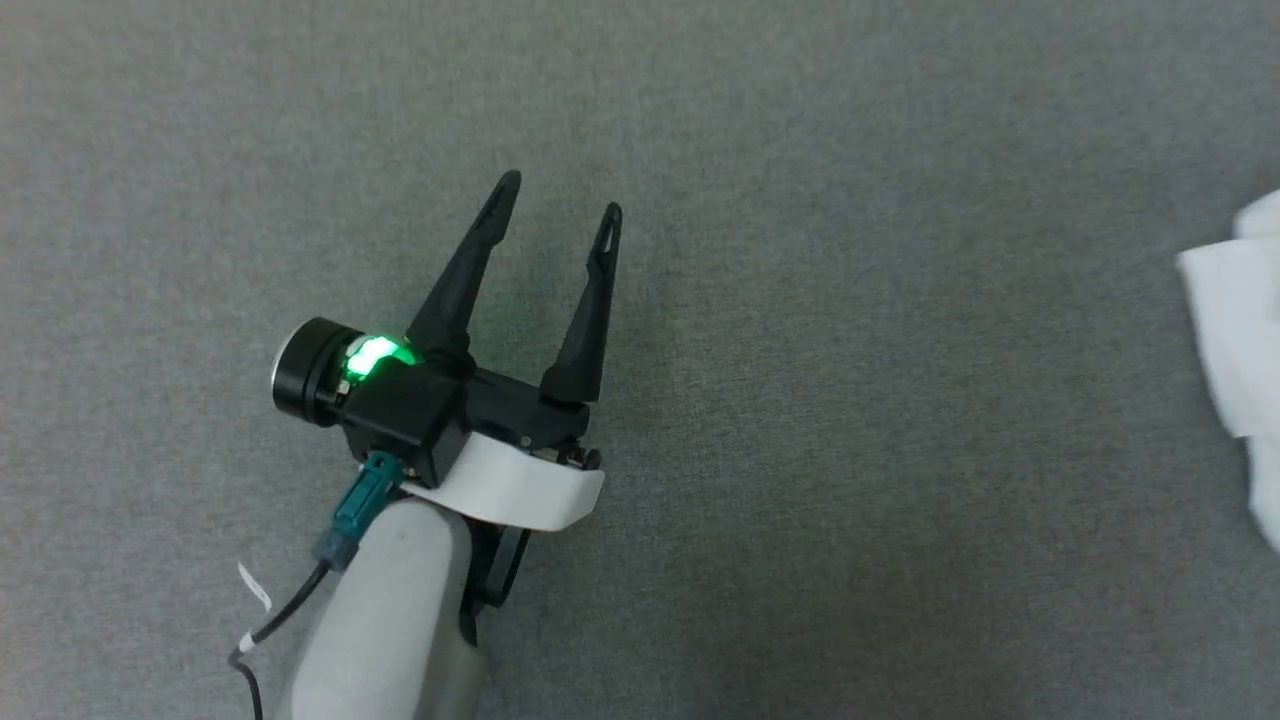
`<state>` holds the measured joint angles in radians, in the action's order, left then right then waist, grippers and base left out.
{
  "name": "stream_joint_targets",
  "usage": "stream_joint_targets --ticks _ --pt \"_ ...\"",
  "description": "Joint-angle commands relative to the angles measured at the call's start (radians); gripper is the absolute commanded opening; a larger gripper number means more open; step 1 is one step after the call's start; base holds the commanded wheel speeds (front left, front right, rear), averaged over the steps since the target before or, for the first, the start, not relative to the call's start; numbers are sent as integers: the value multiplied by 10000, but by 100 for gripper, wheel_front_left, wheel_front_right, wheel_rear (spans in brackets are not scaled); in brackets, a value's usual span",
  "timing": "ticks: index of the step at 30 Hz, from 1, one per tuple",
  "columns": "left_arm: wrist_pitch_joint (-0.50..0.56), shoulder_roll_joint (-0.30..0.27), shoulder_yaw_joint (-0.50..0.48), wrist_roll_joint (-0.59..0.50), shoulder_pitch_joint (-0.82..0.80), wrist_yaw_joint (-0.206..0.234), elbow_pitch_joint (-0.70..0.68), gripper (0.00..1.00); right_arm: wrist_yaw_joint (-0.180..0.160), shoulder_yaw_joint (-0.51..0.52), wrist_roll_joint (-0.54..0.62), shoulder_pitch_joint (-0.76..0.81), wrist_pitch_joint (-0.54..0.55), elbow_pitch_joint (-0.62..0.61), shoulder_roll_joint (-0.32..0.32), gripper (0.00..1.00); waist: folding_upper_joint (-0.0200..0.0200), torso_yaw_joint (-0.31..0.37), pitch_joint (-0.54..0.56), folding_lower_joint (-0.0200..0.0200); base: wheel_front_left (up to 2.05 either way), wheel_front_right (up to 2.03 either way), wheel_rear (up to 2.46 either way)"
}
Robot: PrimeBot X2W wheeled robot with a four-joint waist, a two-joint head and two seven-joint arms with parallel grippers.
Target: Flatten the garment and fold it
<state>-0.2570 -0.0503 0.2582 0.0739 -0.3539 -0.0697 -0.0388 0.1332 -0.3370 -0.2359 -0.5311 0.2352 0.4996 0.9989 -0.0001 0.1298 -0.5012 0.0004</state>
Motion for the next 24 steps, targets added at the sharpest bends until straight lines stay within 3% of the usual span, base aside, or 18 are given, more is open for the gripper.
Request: stream_joint_targets --ticks 1,9,10,11,17,24 --pt "-47 1 11 -96 -160 -61 -42 100 -25 310 198 -33 -135 404 -94 0 1 -260 -831 -4 0 0 0" --pt "-47 1 -93 -110 -218 -85 56 100 -25 1481 966 130 -799 1883 -577 2 1 -574 -961 -4 0 0 0" --pt "-47 1 -109 -105 -197 -80 82 100 -25 1596 1094 107 -934 1961 -660 36 1 -584 -902 -4 0 0 0" --pt "-47 1 -133 -96 -170 -73 111 100 -25 1713 1186 66 -1046 2042 -763 100 1 -582 -820 -4 0 0 0" --pt "-47 1 -317 -8 173 -4 287 100 -25 1907 1776 -214 -1303 2132 -1185 100 1 -389 106 -4 0 0 0" --pt "-47 1 -645 470 1226 260 379 100 -25 2479 1478 -691 -1126 1897 -1943 100 1 -22 2048 -4 0 0 0"
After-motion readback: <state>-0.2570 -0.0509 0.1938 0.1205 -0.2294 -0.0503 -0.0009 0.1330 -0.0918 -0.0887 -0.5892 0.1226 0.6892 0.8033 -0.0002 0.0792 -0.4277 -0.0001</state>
